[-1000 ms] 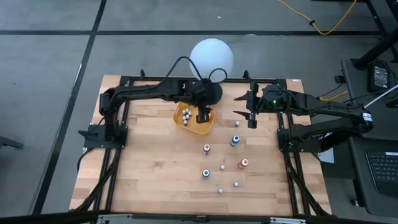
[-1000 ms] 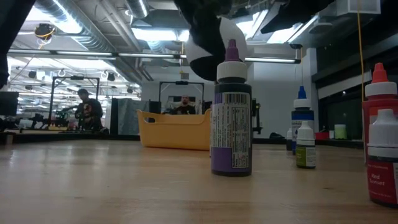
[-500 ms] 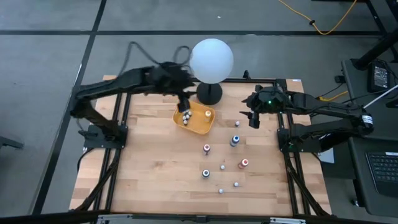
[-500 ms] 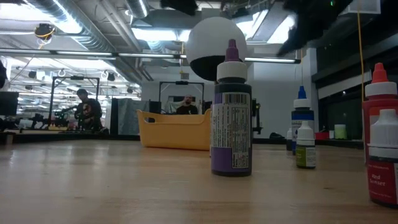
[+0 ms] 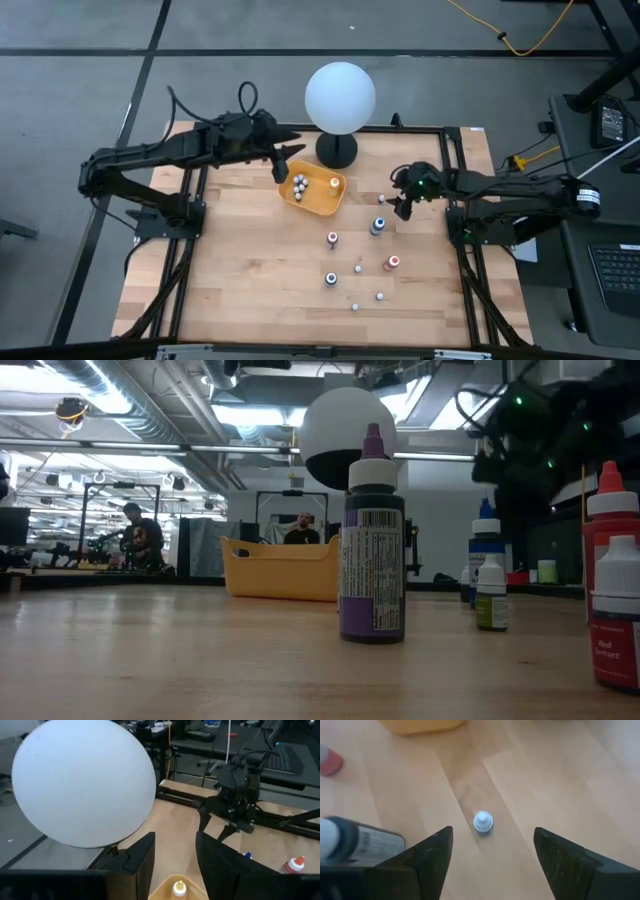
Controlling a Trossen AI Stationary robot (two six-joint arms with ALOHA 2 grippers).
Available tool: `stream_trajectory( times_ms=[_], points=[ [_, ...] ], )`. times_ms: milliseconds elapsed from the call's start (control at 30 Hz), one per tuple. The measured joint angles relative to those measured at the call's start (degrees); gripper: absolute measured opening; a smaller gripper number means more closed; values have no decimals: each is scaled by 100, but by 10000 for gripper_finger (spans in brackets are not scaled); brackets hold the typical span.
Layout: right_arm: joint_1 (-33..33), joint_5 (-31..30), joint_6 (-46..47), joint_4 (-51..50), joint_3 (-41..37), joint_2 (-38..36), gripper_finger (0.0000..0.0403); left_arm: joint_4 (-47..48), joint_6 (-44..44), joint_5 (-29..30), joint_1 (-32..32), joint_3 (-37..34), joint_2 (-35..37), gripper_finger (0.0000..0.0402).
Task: Pick & Place food coloring
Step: Put the small light blue food coloring bottle into the yellow bin
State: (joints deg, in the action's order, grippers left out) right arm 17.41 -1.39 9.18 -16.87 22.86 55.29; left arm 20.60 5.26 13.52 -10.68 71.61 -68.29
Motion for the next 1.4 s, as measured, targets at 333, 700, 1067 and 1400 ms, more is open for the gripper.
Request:
stream_trajectory(
  times_ms=[333, 700, 1067, 1400],
  points=[
    [-2, -19, 373, 1376, -1092, 119, 281, -32, 2, 58, 42, -2, -105, 135],
    [-2, -237, 232, 2584, -1228, 1223, 281, -329, 2, 53, -105, -2, -105, 133],
    [-2, -260, 208, 3362, -1212, 1870, 281, -326, 0, 35, -148, -2, -105, 130],
    [-21, -262, 88, 3369, -1214, 1880, 220, -326, -136, 50, -148, -2, -105, 129]
  ],
)
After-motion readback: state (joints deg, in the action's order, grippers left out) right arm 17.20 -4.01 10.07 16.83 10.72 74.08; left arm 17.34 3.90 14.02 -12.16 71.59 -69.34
